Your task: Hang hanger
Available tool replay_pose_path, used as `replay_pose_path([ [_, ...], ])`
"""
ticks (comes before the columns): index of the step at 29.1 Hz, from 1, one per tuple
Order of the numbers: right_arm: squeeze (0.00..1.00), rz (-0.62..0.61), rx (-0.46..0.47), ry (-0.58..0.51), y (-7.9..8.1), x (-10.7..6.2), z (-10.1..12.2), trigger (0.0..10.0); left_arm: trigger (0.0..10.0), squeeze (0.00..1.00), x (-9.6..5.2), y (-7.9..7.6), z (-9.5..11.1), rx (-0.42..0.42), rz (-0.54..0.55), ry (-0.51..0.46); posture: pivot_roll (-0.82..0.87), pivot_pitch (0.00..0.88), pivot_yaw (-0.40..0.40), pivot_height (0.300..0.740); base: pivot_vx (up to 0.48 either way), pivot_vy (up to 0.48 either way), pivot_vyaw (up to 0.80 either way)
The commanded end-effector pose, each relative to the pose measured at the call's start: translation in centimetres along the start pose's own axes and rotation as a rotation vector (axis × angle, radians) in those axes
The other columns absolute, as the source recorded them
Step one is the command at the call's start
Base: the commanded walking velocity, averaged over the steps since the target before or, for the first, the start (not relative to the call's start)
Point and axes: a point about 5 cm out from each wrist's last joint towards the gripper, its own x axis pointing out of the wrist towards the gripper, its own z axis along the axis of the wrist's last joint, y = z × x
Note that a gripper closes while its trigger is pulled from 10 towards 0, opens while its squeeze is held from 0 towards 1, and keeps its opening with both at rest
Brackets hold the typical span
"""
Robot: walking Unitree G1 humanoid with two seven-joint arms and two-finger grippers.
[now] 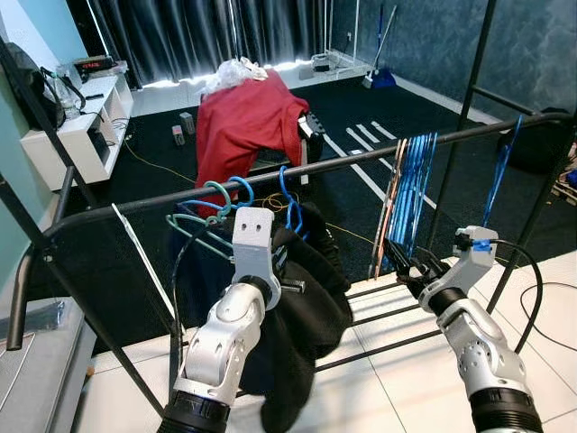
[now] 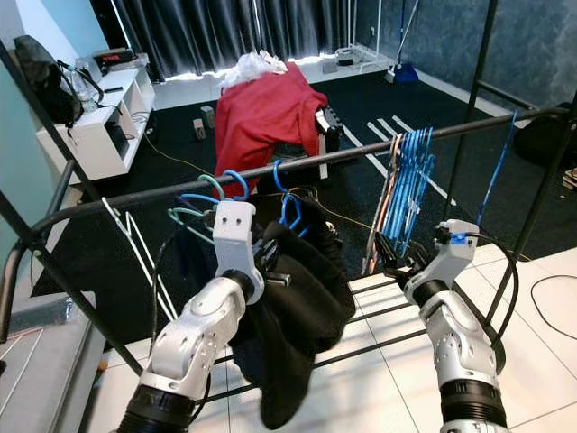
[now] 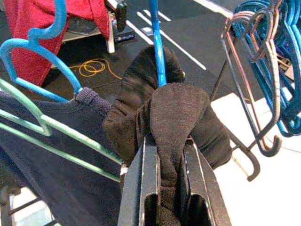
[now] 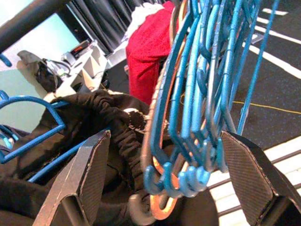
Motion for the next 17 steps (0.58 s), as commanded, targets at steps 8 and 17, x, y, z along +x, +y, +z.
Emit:
replay_pose_path([
  [8,0.0,0.01,0.007,0.017,0.3,0.3,-0.4,10.0,10.0,1.0,-0.8,-3.1,-1.4,-0.113,-0.102,0.073,-0.14,0.0,0.073,0.74,0.0,0.0,0.0],
  [17,0.0,0.011,0.008,0.02,0.3,0.2,-0.5,10.0,10.0,1.0,-1.2,-3.7,-1.5,-0.064,-0.244,0.078,-0.15,0.0,0.075,0.74,0.0,0.0,0.0],
])
